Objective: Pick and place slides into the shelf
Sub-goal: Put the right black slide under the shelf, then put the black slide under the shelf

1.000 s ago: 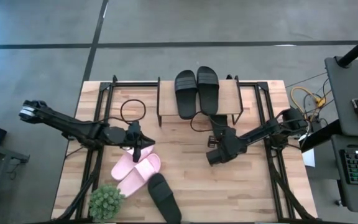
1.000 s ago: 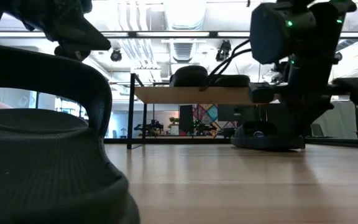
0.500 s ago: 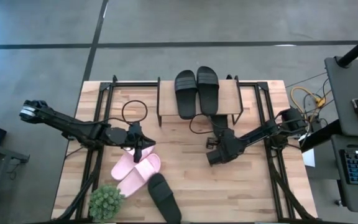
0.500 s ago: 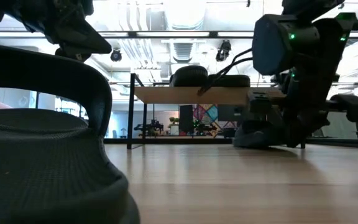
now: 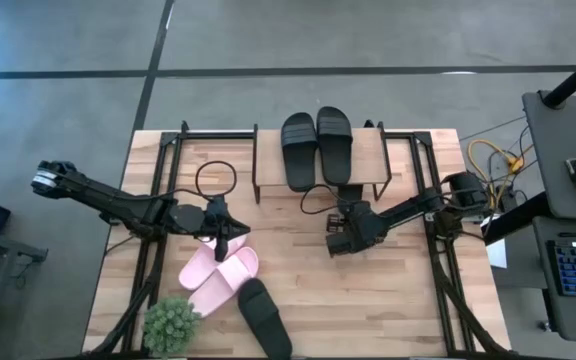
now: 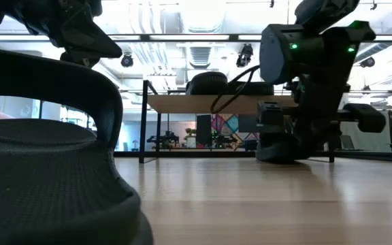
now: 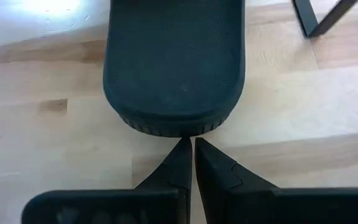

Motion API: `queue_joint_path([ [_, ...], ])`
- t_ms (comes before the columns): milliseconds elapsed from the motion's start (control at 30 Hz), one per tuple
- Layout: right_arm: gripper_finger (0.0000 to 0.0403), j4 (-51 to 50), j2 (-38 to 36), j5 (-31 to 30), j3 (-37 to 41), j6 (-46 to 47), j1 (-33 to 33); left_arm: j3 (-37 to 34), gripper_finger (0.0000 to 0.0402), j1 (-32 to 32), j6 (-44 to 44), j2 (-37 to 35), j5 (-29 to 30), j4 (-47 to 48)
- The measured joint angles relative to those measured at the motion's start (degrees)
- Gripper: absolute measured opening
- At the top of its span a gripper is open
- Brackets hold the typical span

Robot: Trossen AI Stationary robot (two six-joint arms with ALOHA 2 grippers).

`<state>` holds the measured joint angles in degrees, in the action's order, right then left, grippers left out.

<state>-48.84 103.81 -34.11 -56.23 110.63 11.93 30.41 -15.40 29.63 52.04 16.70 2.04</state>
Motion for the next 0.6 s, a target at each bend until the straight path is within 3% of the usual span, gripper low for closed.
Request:
queue_joint_path([
  [333, 0.0013, -0.39, 0.0, -0.36, -2.63, -5.57, -0.93, 0.0, 0.001, 0.0, 0.07, 0.05, -0.03, 0.0],
  [600, 0.0013, -4.55, -0.17, 4.2, -11.01, -9.6, 6.82, 0.0, 0.001, 0.0, 0.11, 0.03, -0.62, 0.0],
])
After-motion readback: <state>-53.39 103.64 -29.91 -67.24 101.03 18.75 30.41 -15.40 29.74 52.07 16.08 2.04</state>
